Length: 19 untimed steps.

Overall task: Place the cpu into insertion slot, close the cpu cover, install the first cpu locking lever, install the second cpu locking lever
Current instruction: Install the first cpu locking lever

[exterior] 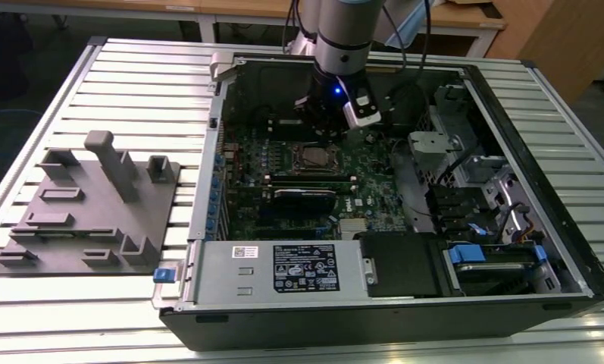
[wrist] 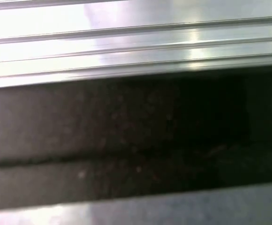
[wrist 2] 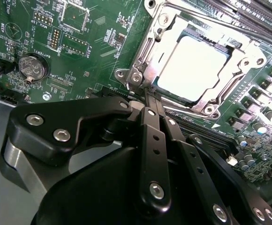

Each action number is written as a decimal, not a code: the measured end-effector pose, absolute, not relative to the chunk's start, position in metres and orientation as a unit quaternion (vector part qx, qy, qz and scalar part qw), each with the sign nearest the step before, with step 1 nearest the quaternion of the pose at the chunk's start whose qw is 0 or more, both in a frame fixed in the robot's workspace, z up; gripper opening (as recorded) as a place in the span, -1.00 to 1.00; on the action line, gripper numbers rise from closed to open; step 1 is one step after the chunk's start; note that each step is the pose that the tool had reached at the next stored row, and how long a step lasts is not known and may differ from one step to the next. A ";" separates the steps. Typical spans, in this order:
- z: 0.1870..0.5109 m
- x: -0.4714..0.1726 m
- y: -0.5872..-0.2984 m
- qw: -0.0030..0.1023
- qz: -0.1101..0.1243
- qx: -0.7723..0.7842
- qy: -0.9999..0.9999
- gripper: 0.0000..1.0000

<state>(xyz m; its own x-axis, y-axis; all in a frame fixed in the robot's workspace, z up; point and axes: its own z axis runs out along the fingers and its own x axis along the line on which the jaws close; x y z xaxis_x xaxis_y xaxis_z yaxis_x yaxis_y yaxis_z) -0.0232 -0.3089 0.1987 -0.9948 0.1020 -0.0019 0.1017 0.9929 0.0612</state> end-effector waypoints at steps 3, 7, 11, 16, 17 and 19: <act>0.198 -0.023 -0.309 0.002 0.030 0.051 0.998 -0.79; 0.198 -0.023 -0.309 0.003 0.030 0.051 0.998 -0.79; 0.198 -0.023 -0.309 0.003 0.030 0.051 0.998 -0.79; 0.198 -0.023 -0.309 0.003 0.029 0.051 0.998 -0.79; 0.198 -0.023 -0.309 0.003 0.028 0.051 0.998 -0.79; 0.198 -0.023 -0.308 0.003 0.026 0.051 0.998 -0.79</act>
